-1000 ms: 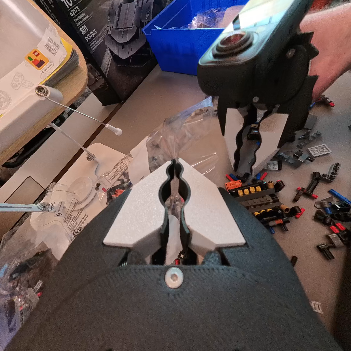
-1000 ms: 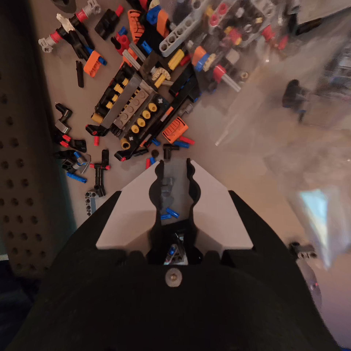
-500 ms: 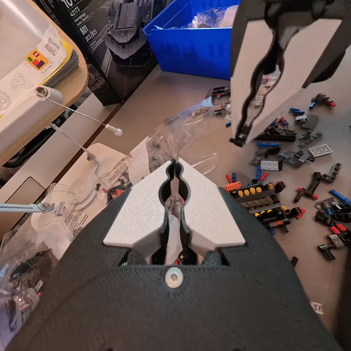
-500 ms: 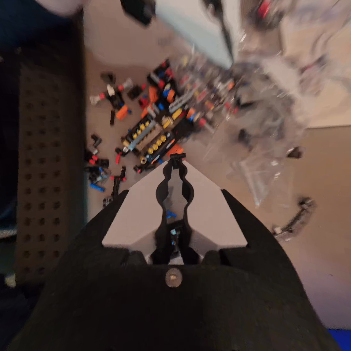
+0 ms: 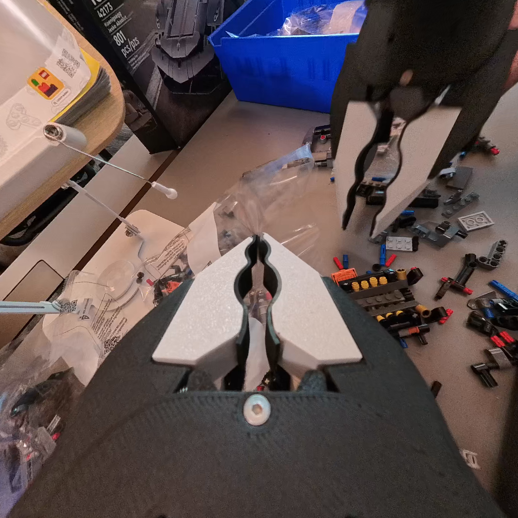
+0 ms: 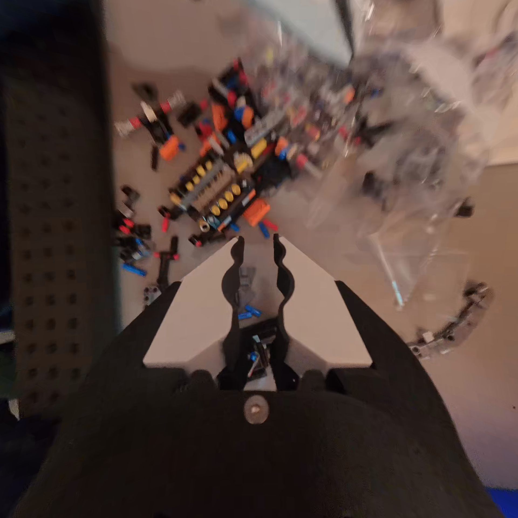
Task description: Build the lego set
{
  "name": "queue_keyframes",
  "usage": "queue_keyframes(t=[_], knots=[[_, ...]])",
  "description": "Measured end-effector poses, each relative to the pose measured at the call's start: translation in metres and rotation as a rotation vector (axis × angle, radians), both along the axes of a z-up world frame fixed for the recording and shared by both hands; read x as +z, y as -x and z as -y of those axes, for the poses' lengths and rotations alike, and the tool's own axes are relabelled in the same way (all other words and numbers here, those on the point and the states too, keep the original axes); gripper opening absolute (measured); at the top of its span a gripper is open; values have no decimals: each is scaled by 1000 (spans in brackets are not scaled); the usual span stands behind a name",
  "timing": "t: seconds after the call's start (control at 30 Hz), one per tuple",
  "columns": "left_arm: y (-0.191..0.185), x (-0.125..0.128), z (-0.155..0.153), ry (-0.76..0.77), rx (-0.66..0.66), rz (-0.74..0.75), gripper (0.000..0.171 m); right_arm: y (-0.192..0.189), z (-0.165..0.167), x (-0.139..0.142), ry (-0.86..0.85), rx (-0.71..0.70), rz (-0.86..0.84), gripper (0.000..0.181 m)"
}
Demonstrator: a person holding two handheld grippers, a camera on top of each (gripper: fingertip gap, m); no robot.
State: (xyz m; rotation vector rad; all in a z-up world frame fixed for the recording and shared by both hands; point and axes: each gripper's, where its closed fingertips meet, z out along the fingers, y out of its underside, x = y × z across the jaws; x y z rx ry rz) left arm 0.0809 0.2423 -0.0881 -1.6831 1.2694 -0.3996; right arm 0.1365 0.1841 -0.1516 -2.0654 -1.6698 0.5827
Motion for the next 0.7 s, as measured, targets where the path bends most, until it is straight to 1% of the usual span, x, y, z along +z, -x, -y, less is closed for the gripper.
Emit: queue_keyframes(t=[0.07,0.13,0.23,0.33,0.47,0.7], knots=[[-1,-1,1,-1,-3,-7,0,-3,-2,-25,4,15,106,22],[0,0,1,-4,-2,-6,0,5,-3,-34,12,32,127,23],[2,2,0,-5,3,5,0,19,-4,-36,11,63,96,24],[1,2,0,-3,1,3,0,14,-9,-46,1,52,148,23],[0,0,1,-6,-3,-7,0,12,-10,-47,1,53,145,7],[1,1,0,-4,0,0,0,7,-6,-46,22,58,151,5]])
